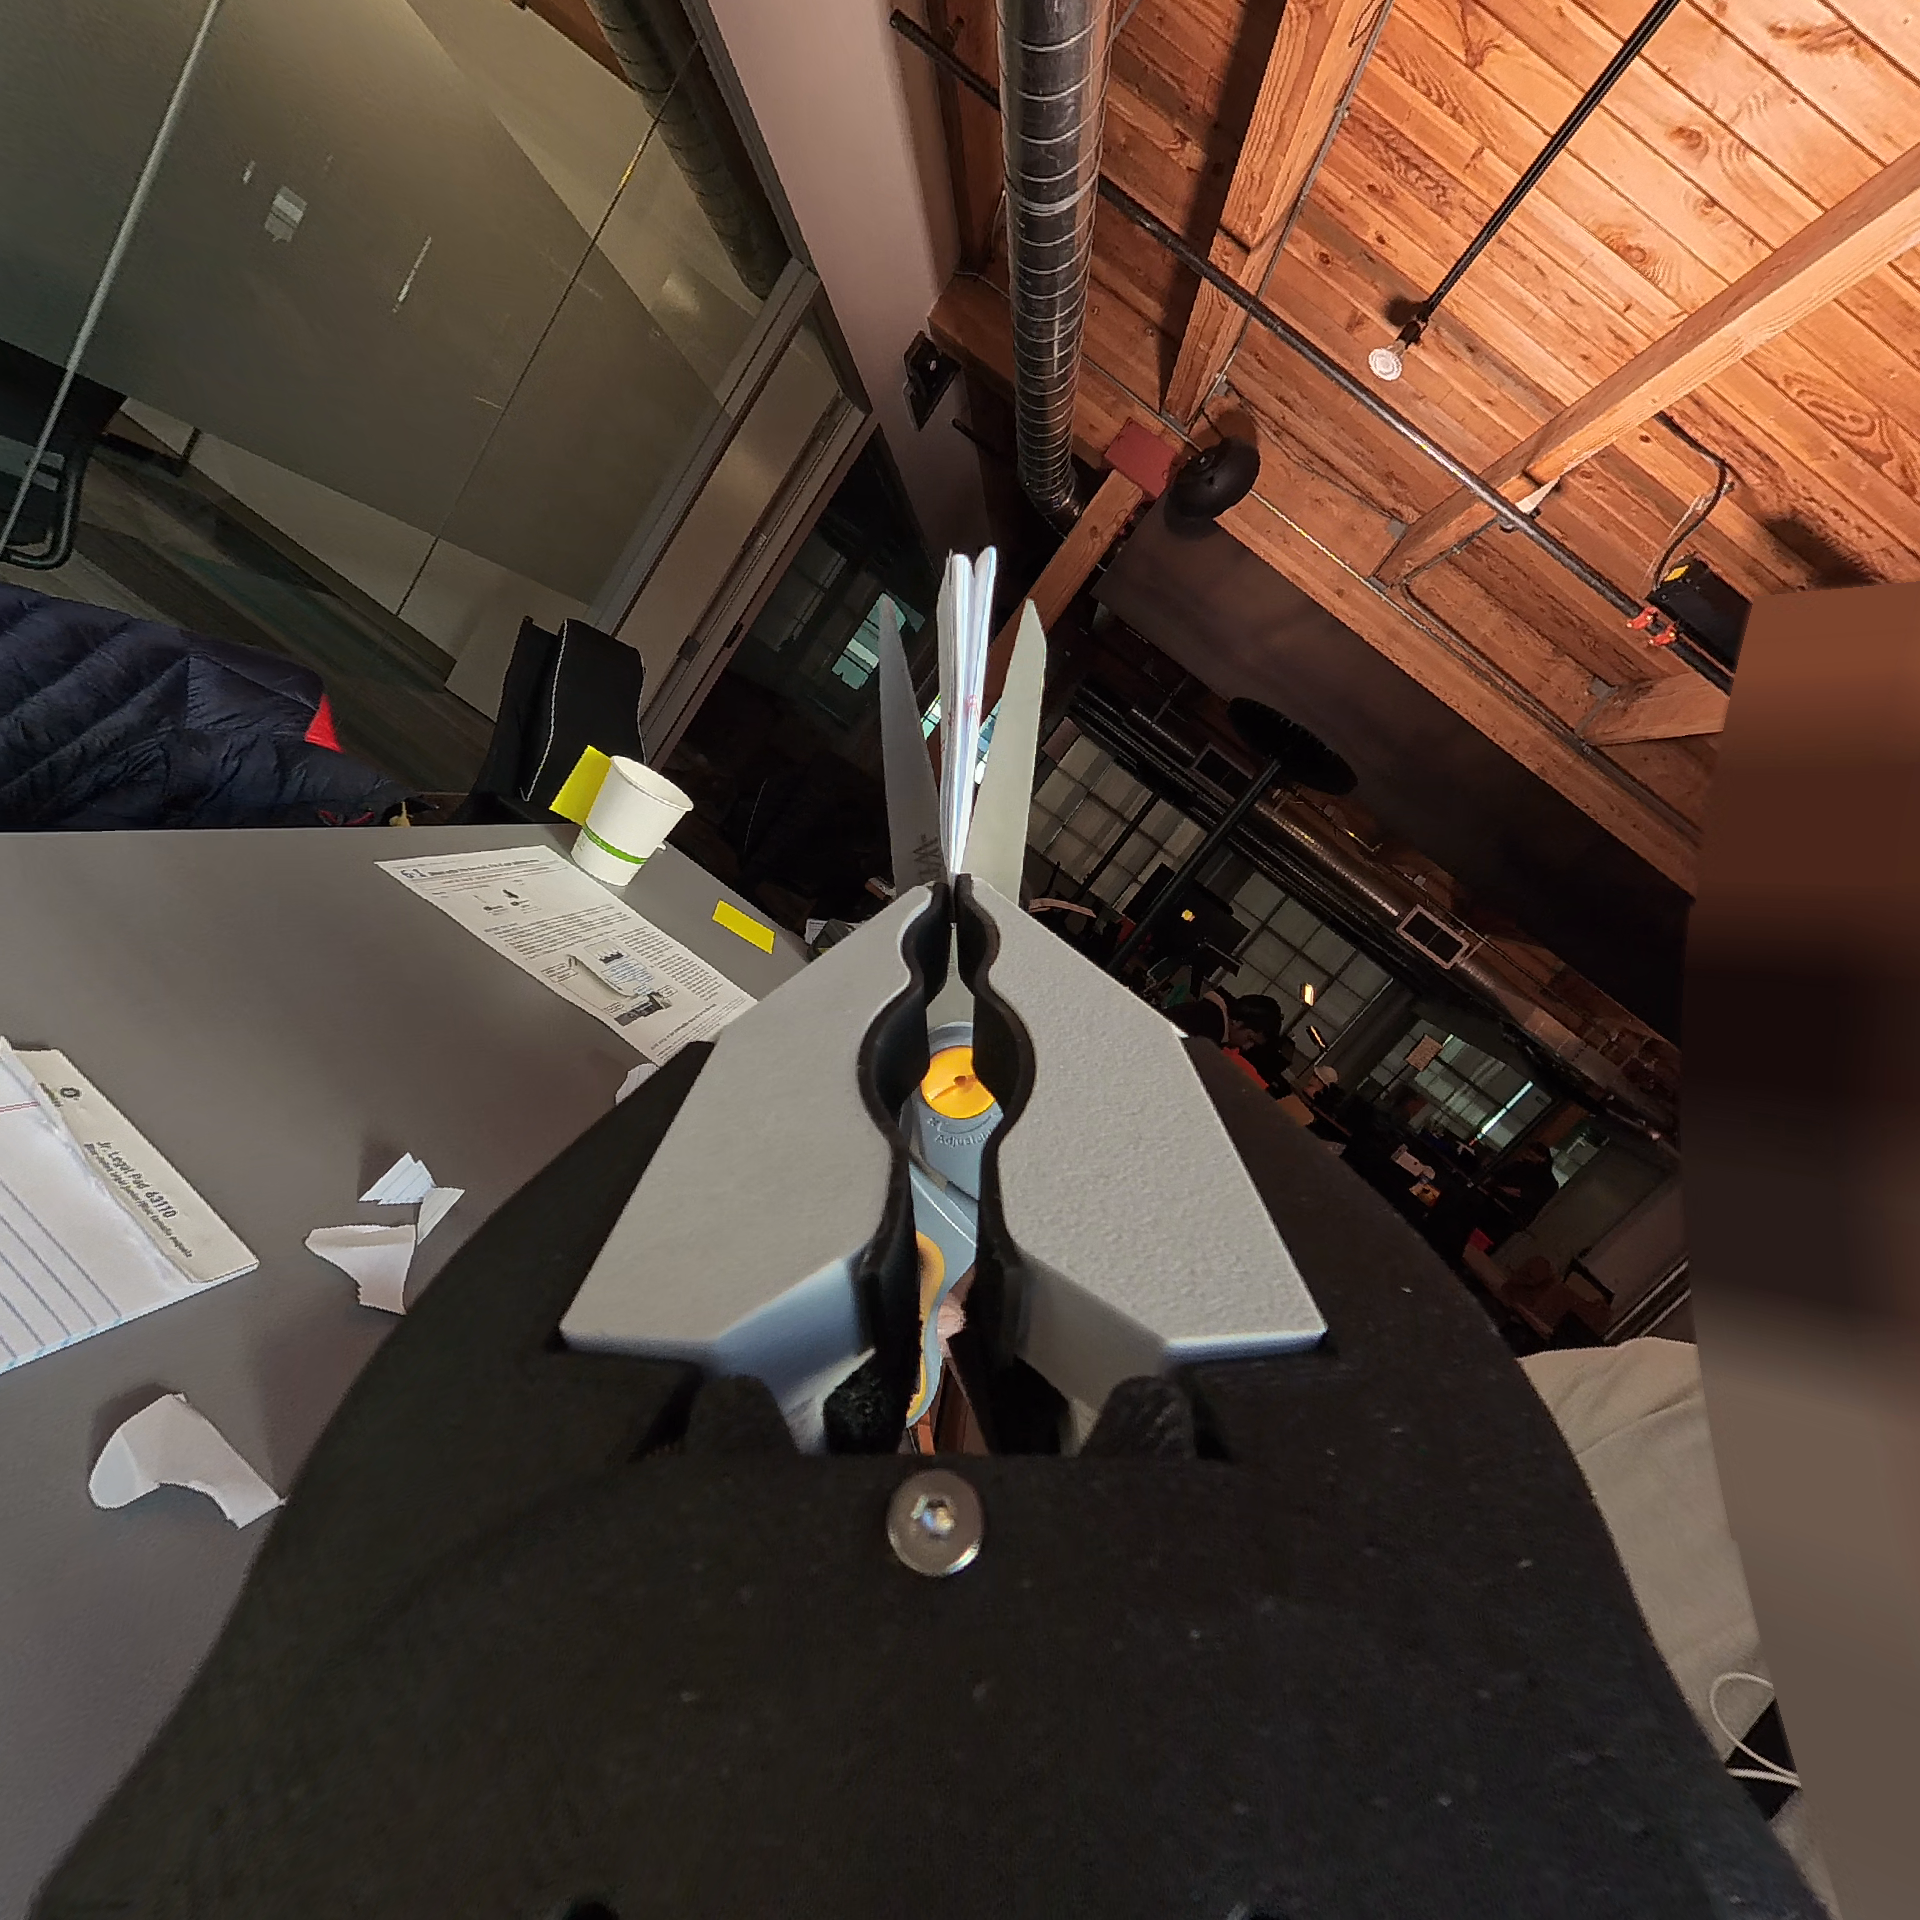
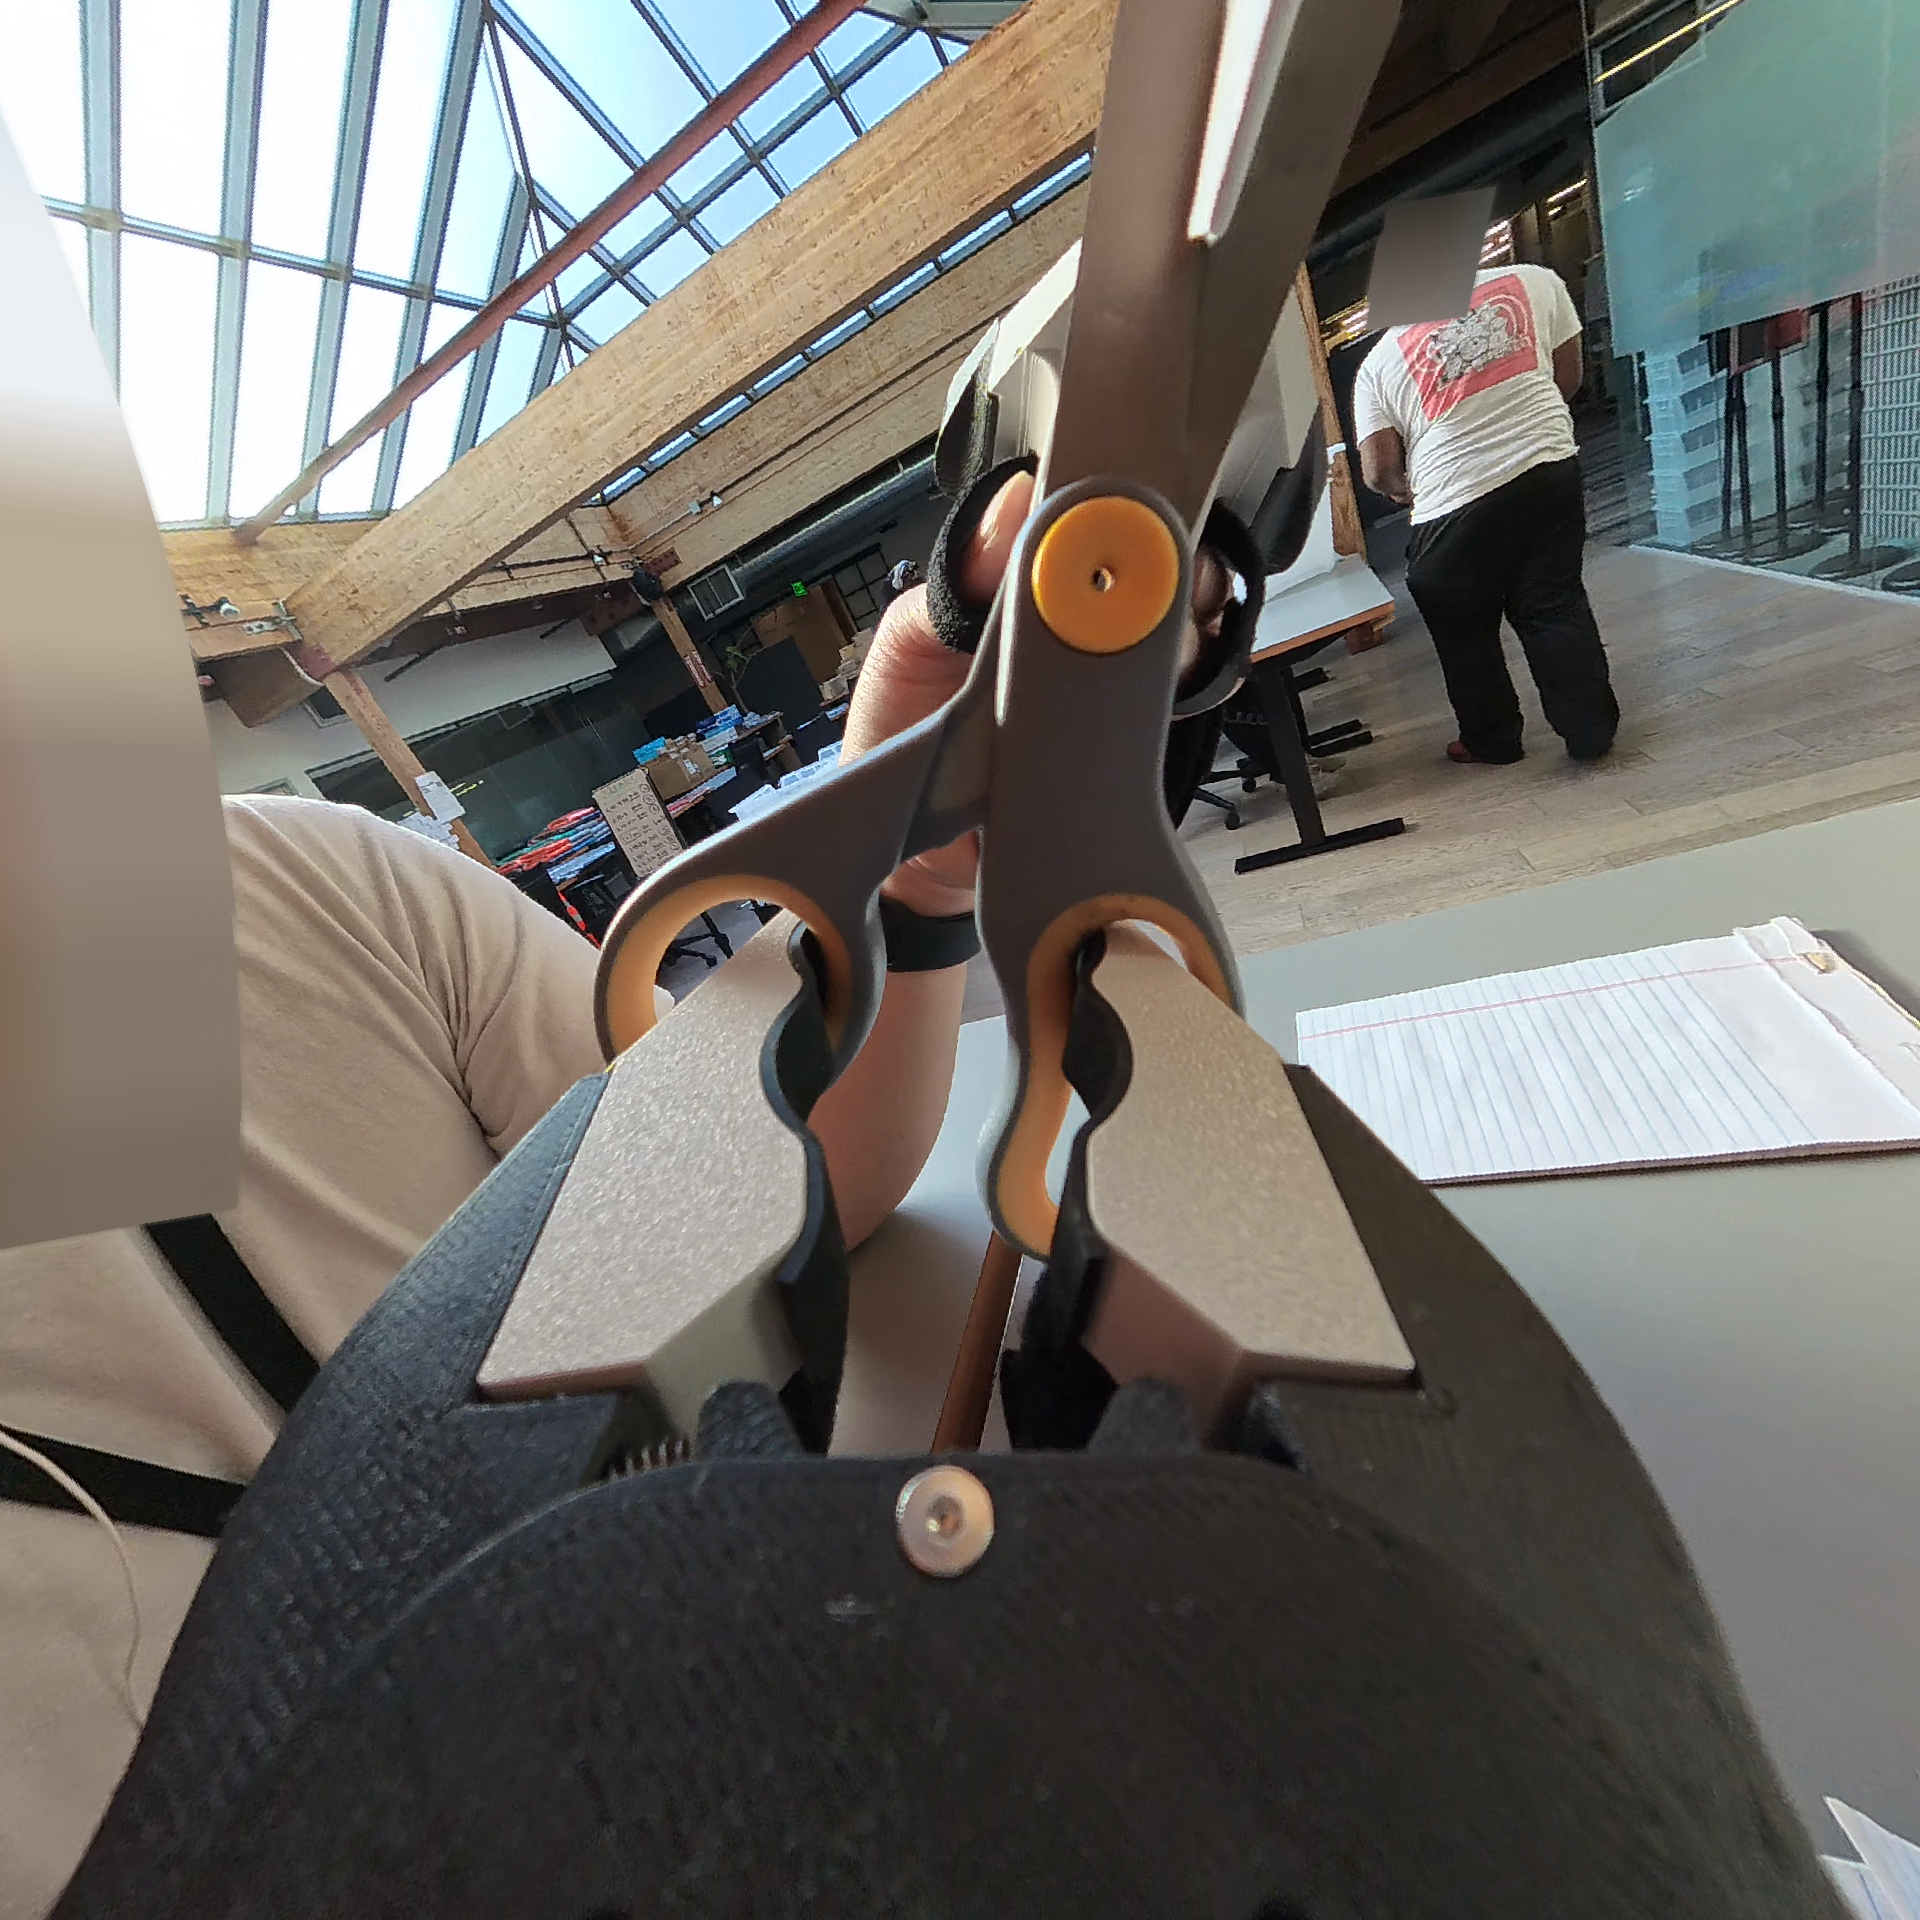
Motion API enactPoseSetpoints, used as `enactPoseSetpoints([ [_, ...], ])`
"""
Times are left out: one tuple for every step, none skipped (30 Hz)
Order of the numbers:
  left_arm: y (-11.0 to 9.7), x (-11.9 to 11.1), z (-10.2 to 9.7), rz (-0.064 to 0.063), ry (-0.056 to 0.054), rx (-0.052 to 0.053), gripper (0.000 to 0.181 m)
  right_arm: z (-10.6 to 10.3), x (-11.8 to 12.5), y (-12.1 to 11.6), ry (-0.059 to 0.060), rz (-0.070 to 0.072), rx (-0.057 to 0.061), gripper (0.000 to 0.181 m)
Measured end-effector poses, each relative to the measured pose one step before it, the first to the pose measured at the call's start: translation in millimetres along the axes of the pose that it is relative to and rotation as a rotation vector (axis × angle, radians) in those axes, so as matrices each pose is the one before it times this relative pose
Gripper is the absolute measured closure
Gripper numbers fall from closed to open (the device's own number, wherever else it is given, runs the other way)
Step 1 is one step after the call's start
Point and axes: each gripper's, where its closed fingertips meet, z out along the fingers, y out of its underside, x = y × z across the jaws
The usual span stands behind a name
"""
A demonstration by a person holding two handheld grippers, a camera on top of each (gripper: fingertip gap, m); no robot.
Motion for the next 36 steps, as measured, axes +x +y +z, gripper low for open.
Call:
enactPoseSetpoints([
  [0.29,0.39,0.05,0.0007,0.0025,-0.0028,0.181,0.1,-0.46,0.57,-0.0029,0.0004,-0.0043,0.14],
  [0.57,1.11,0.21,-0.0004,0.0078,-0.0047,0.181,-0.27,-1.93,0.38,-0.0152,0.0061,-0.0033,0.14],
  [0.9,1.48,0.21,-0.0001,0.0105,-0.0082,0.181,-0.71,-2.07,0.59,-0.0174,0.0051,-0.0068,0.14],
  [1.17,0.74,-0.39,0.0032,0.0068,-0.0142,0.181,-1.28,-0.17,1.31,-0.0018,-0.0034,-0.0117,0.14],
  [1.17,0.39,-1.23,0.008,0.0031,-0.0184,0.181,-1.29,-0.66,2.49,-0.0053,0.0022,-0.0194,0.14],
  [-0.18,0.86,-1.79,0.0094,0.0027,-0.0106,0.181,-1.3,-1.12,3.21,-0.009,0.0083,-0.0243,0.14],
  [-2.07,0.51,-2.26,0.0081,-0.003,0.0027,0.171,-0.92,1.29,2.55,0.01,0.0001,-0.0185,0.14],
  [-2.68,0.24,-2.36,0.0129,-0.0063,0.0086,0.162,-0.08,1.8,3.11,0.0125,0.0009,-0.0203,0.14],
  [-2.24,0.45,-2.16,0.0179,-0.0057,0.0073,0.162,0.21,0.85,2.31,0.0052,0.0008,-0.0151,0.14],
  [-0.58,-0.71,-1.78,0.0168,-0.012,-0.0009,0.168,0.44,-0.15,0.76,-0.0017,-0.0037,-0.0038,0.14],
  [0.46,-2.61,-1.45,0.0149,-0.0216,-0.0074,0.181,0.78,-1.75,0.83,-0.013,0.0002,-0.0043,0.14],
  [1.09,-2.53,-0.52,0.0121,-0.0202,-0.0101,0.181,0.69,-1.48,1.53,-0.0097,0.0047,-0.0097,0.14],
  [1.06,0.07,-0.06,0.0051,-0.0015,-0.009,0.181,0.44,0.51,1.81,0.0035,-0.0013,-0.0109,0.14],
  [1.07,1.79,0.38,-0.0043,0.0121,-0.0071,0.181,-0.08,0.65,1.25,0.0048,-0.0038,-0.0072,0.14],
  [2.22,1.73,0.91,-0.0077,0.0141,-0.0146,0.181,-0.54,-0.37,0.78,-0.0049,0.0028,-0.0041,0.14],
  [4.13,0.95,1.8,-0.0079,0.0114,-0.0243,0.179,-0.68,-0.53,0.9,-0.0056,0.0043,-0.006,0.14],
  [4.29,0.23,2.11,-0.0096,0.0089,-0.025,0.177,-0.47,-0.01,1.68,0.0,0.0019,-0.0109,0.14],
  [2.6,0.01,1.94,-0.0119,0.0095,-0.0127,0.176,-0.68,0.42,0.98,0.0031,-0.0022,-0.0057,0.14],
  [0.18,-0.31,1.11,-0.01,0.0075,0.004,0.181,-1.1,-0.53,-0.2,-0.0027,-0.005,0.0009,0.14],
  [-1.6,-0.53,0.48,-0.0113,0.0063,0.0157,0.181,-1.51,-0.51,-2.67,0.0,-0.0017,0.0141,0.14],
  [-2.17,0.59,0.34,-0.0202,0.0146,0.02,0.181,-1.74,-0.63,-3.24,-0.0022,-0.0029,0.0168,0.14],
  [-1.22,1.63,0.57,-0.0229,0.0234,0.0137,0.181,-1.44,-1.26,-2.57,-0.0045,-0.0064,0.0127,0.14],
  [-0.26,1.84,0.82,-0.0171,0.0244,0.0052,0.181,-0.53,-0.59,0.38,0.003,-0.0083,-0.007,0.14],
  [-0.43,1.11,0.53,-0.0116,0.0167,0.0052,0.181,-0.32,0.72,-0.41,0.0156,-0.0168,-0.0023,0.14],
  [-0.78,0.64,0.28,-0.0048,0.0097,0.0059,0.181,-0.05,0.79,0.27,0.013,-0.0072,-0.0066,0.14],
  [-0.87,1.13,0.22,0.0059,0.0066,0.0055,0.181,-0.07,-1.43,0.46,-0.0062,0.0036,-0.0055,0.14],
  [-0.83,0.63,-0.09,0.0116,0.0004,0.0041,0.181,-0.13,-1.93,0.45,-0.012,0.0077,-0.0041,0.14],
  [0.04,-0.18,0.06,0.0114,-0.0058,-0.0007,0.181,-0.61,0.01,0.34,0.0012,0.0012,-0.003,0.14],
  [-0.45,-0.13,-0.4,0.0078,-0.0047,0.0004,0.181,-0.67,0.14,0.95,0.0017,0.0012,-0.0067,0.14],
  [-1.55,0.5,-0.87,0.0065,-0.0005,0.0067,0.18,-0.52,-1.16,1.67,-0.0079,0.0067,-0.011,0.14],
  [-1.48,0.49,-1.07,0.0088,0.0001,0.0067,0.18,-0.31,-0.49,0.89,-0.0021,0.0035,-0.0057,0.14],
  [-0.7,-0.02,-0.5,0.0093,-0.0034,0.0017,0.181,-0.17,0.45,-0.15,0.0038,0.0003,0.0005,0.14],
  [0.14,-0.51,-0.01,0.0085,-0.0069,-0.0018,0.181,0.23,-0.87,-0.36,-0.0053,0.0014,0.0019,0.14],
  [-0.29,-0.46,0.06,0.0057,-0.0075,0.0006,0.181,0.37,-0.74,-0.29,-0.0052,0.0032,0.0014,0.14],
  [-1.32,-0.56,-0.19,0.0016,-0.008,0.0089,0.181,-0.14,0.78,-1.68,0.0051,-0.0014,0.0098,0.14],
  [-1.95,-1.1,-0.27,-0.0001,-0.0098,0.0163,0.181,-0.43,1.63,-2.87,0.0106,-0.0058,0.0157,0.14],
])
